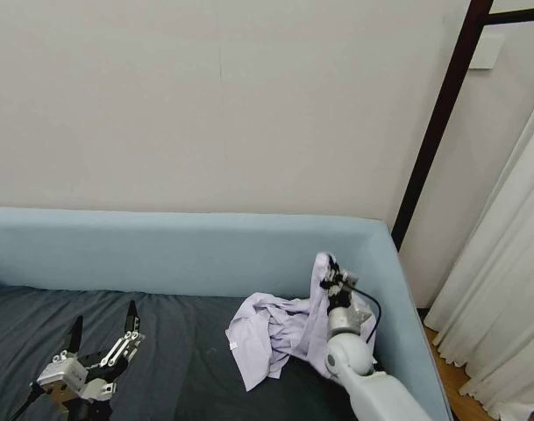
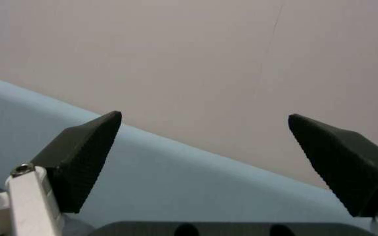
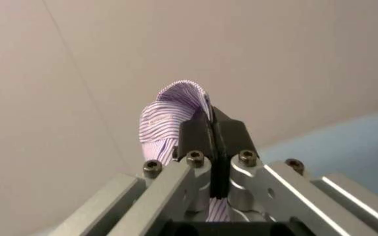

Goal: Pick up the clothes from the sofa and hang them on the clothes hanger.

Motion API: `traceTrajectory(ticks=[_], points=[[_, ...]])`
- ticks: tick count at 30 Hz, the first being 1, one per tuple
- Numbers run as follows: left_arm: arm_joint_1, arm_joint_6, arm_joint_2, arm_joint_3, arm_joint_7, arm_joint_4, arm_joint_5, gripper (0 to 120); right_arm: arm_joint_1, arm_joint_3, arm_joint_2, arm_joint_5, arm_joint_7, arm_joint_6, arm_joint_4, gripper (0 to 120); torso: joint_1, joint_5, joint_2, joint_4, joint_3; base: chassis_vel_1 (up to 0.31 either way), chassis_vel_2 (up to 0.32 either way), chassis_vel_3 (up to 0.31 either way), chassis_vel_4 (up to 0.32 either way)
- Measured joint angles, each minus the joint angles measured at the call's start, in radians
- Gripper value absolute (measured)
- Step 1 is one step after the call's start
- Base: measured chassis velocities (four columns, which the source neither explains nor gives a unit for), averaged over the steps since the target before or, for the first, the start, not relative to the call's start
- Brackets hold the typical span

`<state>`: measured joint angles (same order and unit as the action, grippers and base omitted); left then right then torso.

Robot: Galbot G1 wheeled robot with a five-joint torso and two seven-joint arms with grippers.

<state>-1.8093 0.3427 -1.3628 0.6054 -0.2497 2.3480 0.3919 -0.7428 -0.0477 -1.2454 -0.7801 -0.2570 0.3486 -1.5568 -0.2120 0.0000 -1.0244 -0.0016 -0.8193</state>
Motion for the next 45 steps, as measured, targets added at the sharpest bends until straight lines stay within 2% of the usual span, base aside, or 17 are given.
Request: traceTrajectory(ticks=[6, 12, 18, 24, 25, 27, 28, 33, 34, 38, 39, 42, 45], points=[[0.004, -0.004, 0.001, 0.002, -0.002, -0.001, 0.003, 100, 0.084, -0.001, 0.038, -0.187, 0.052, -0.030, -0.146, 0, 0.000, 0.0000, 0.000, 0.0002, 0.000, 0.000, 0.000, 0.000, 0.000], [0.005, -0.004, 0.001, 0.002, -0.003, -0.002, 0.004, 100, 0.144, 0.000, 0.053, -0.261, 0.091, -0.053, -0.200, 0, 0.000, 0.0000, 0.000, 0.0001, 0.000, 0.000, 0.000, 0.000, 0.000], [0.008, -0.004, -0.002, 0.001, -0.003, -0.004, 0.004, 100, 0.244, 0.057, 0.091, -0.334, 0.111, -0.071, -0.216, 0, 0.000, 0.0000, 0.000, 0.0001, 0.000, 0.000, 0.000, 0.000, 0.000], [0.016, -0.017, 0.010, 0.002, -0.002, -0.025, 0.028, 100, 0.283, 0.088, 0.087, -0.411, 0.124, -0.103, -0.326, 0, 0.000, -0.0002, 0.000, 0.0002, 0.000, 0.000, 0.000, 0.000, 0.000], [0.028, -0.034, 0.026, 0.008, 0.003, -0.026, 0.059, 100, 0.283, 0.100, 0.089, -0.417, 0.143, -0.111, -0.358, 0, 0.000, -0.0002, 0.000, 0.0001, 0.000, 0.000, 0.000, 0.000, 0.000], [0.068, -0.063, 0.089, 0.035, 0.082, -0.049, 0.179, 100, 0.283, 0.133, 0.109, -0.428, 0.193, -0.124, -0.396, 0, 0.000, 0.0000, 0.000, 0.0000, 0.000, 0.000, 0.000, 0.000, 0.000], [0.068, -0.063, 0.089, 0.035, 0.082, -0.049, 0.179, 100, 0.283, 0.133, 0.109, -0.428, 0.193, -0.124, -0.396, 0, 0.000, 0.0000, 0.000, 0.0000, 0.000, 0.000, 0.000, 0.000, 0.000], [0.132, -0.013, 0.206, 0.056, 0.286, -0.158, 0.280, 100, 0.278, 0.172, 0.136, -0.433, 0.229, -0.125, -0.400, 0, 0.000, -0.0002, 0.000, 0.0001, 0.000, 0.000, 0.000, 0.000, 0.000], [0.132, -0.013, 0.206, 0.056, 0.286, -0.158, 0.280, 100, 0.278, 0.172, 0.136, -0.433, 0.229, -0.125, -0.400, 0, 0.000, -0.0002, 0.000, 0.0001, 0.000, 0.000, 0.000, 0.000, 0.000], [0.208, 0.005, 0.283, 0.046, 0.404, -0.241, 0.340, 100, 0.269, 0.191, 0.140, -0.433, 0.252, -0.125, -0.399, 0, 0.000, -0.0002, 0.000, 0.0001, 0.000, 0.000, 0.000, 0.000, 0.000], [0.208, 0.005, 0.283, 0.046, 0.404, -0.241, 0.340, 100, 0.269, 0.191, 0.140, -0.433, 0.252, -0.125, -0.399, 0, 0.000, -0.0002, 0.000, 0.0001, 0.000, 0.000, 0.000, 0.000, 0.000], [0.299, 0.013, 0.355, 0.018, 0.467, -0.319, 0.381, 100, 0.266, 0.201, 0.138, -0.439, 0.284, -0.125, -0.402, 0, 0.000, -0.0002, 0.000, -0.0001, 0.000, 0.000, 0.000, 0.000, 0.000], [0.346, 0.013, 0.386, -0.001, 0.489, -0.360, 0.396, 100, 0.266, 0.204, 0.132, -0.443, 0.304, -0.125, -0.403, 0, 0.000, -0.0003, 0.000, 0.0000, 0.000, 0.000, 0.000, 0.000, 0.000]])
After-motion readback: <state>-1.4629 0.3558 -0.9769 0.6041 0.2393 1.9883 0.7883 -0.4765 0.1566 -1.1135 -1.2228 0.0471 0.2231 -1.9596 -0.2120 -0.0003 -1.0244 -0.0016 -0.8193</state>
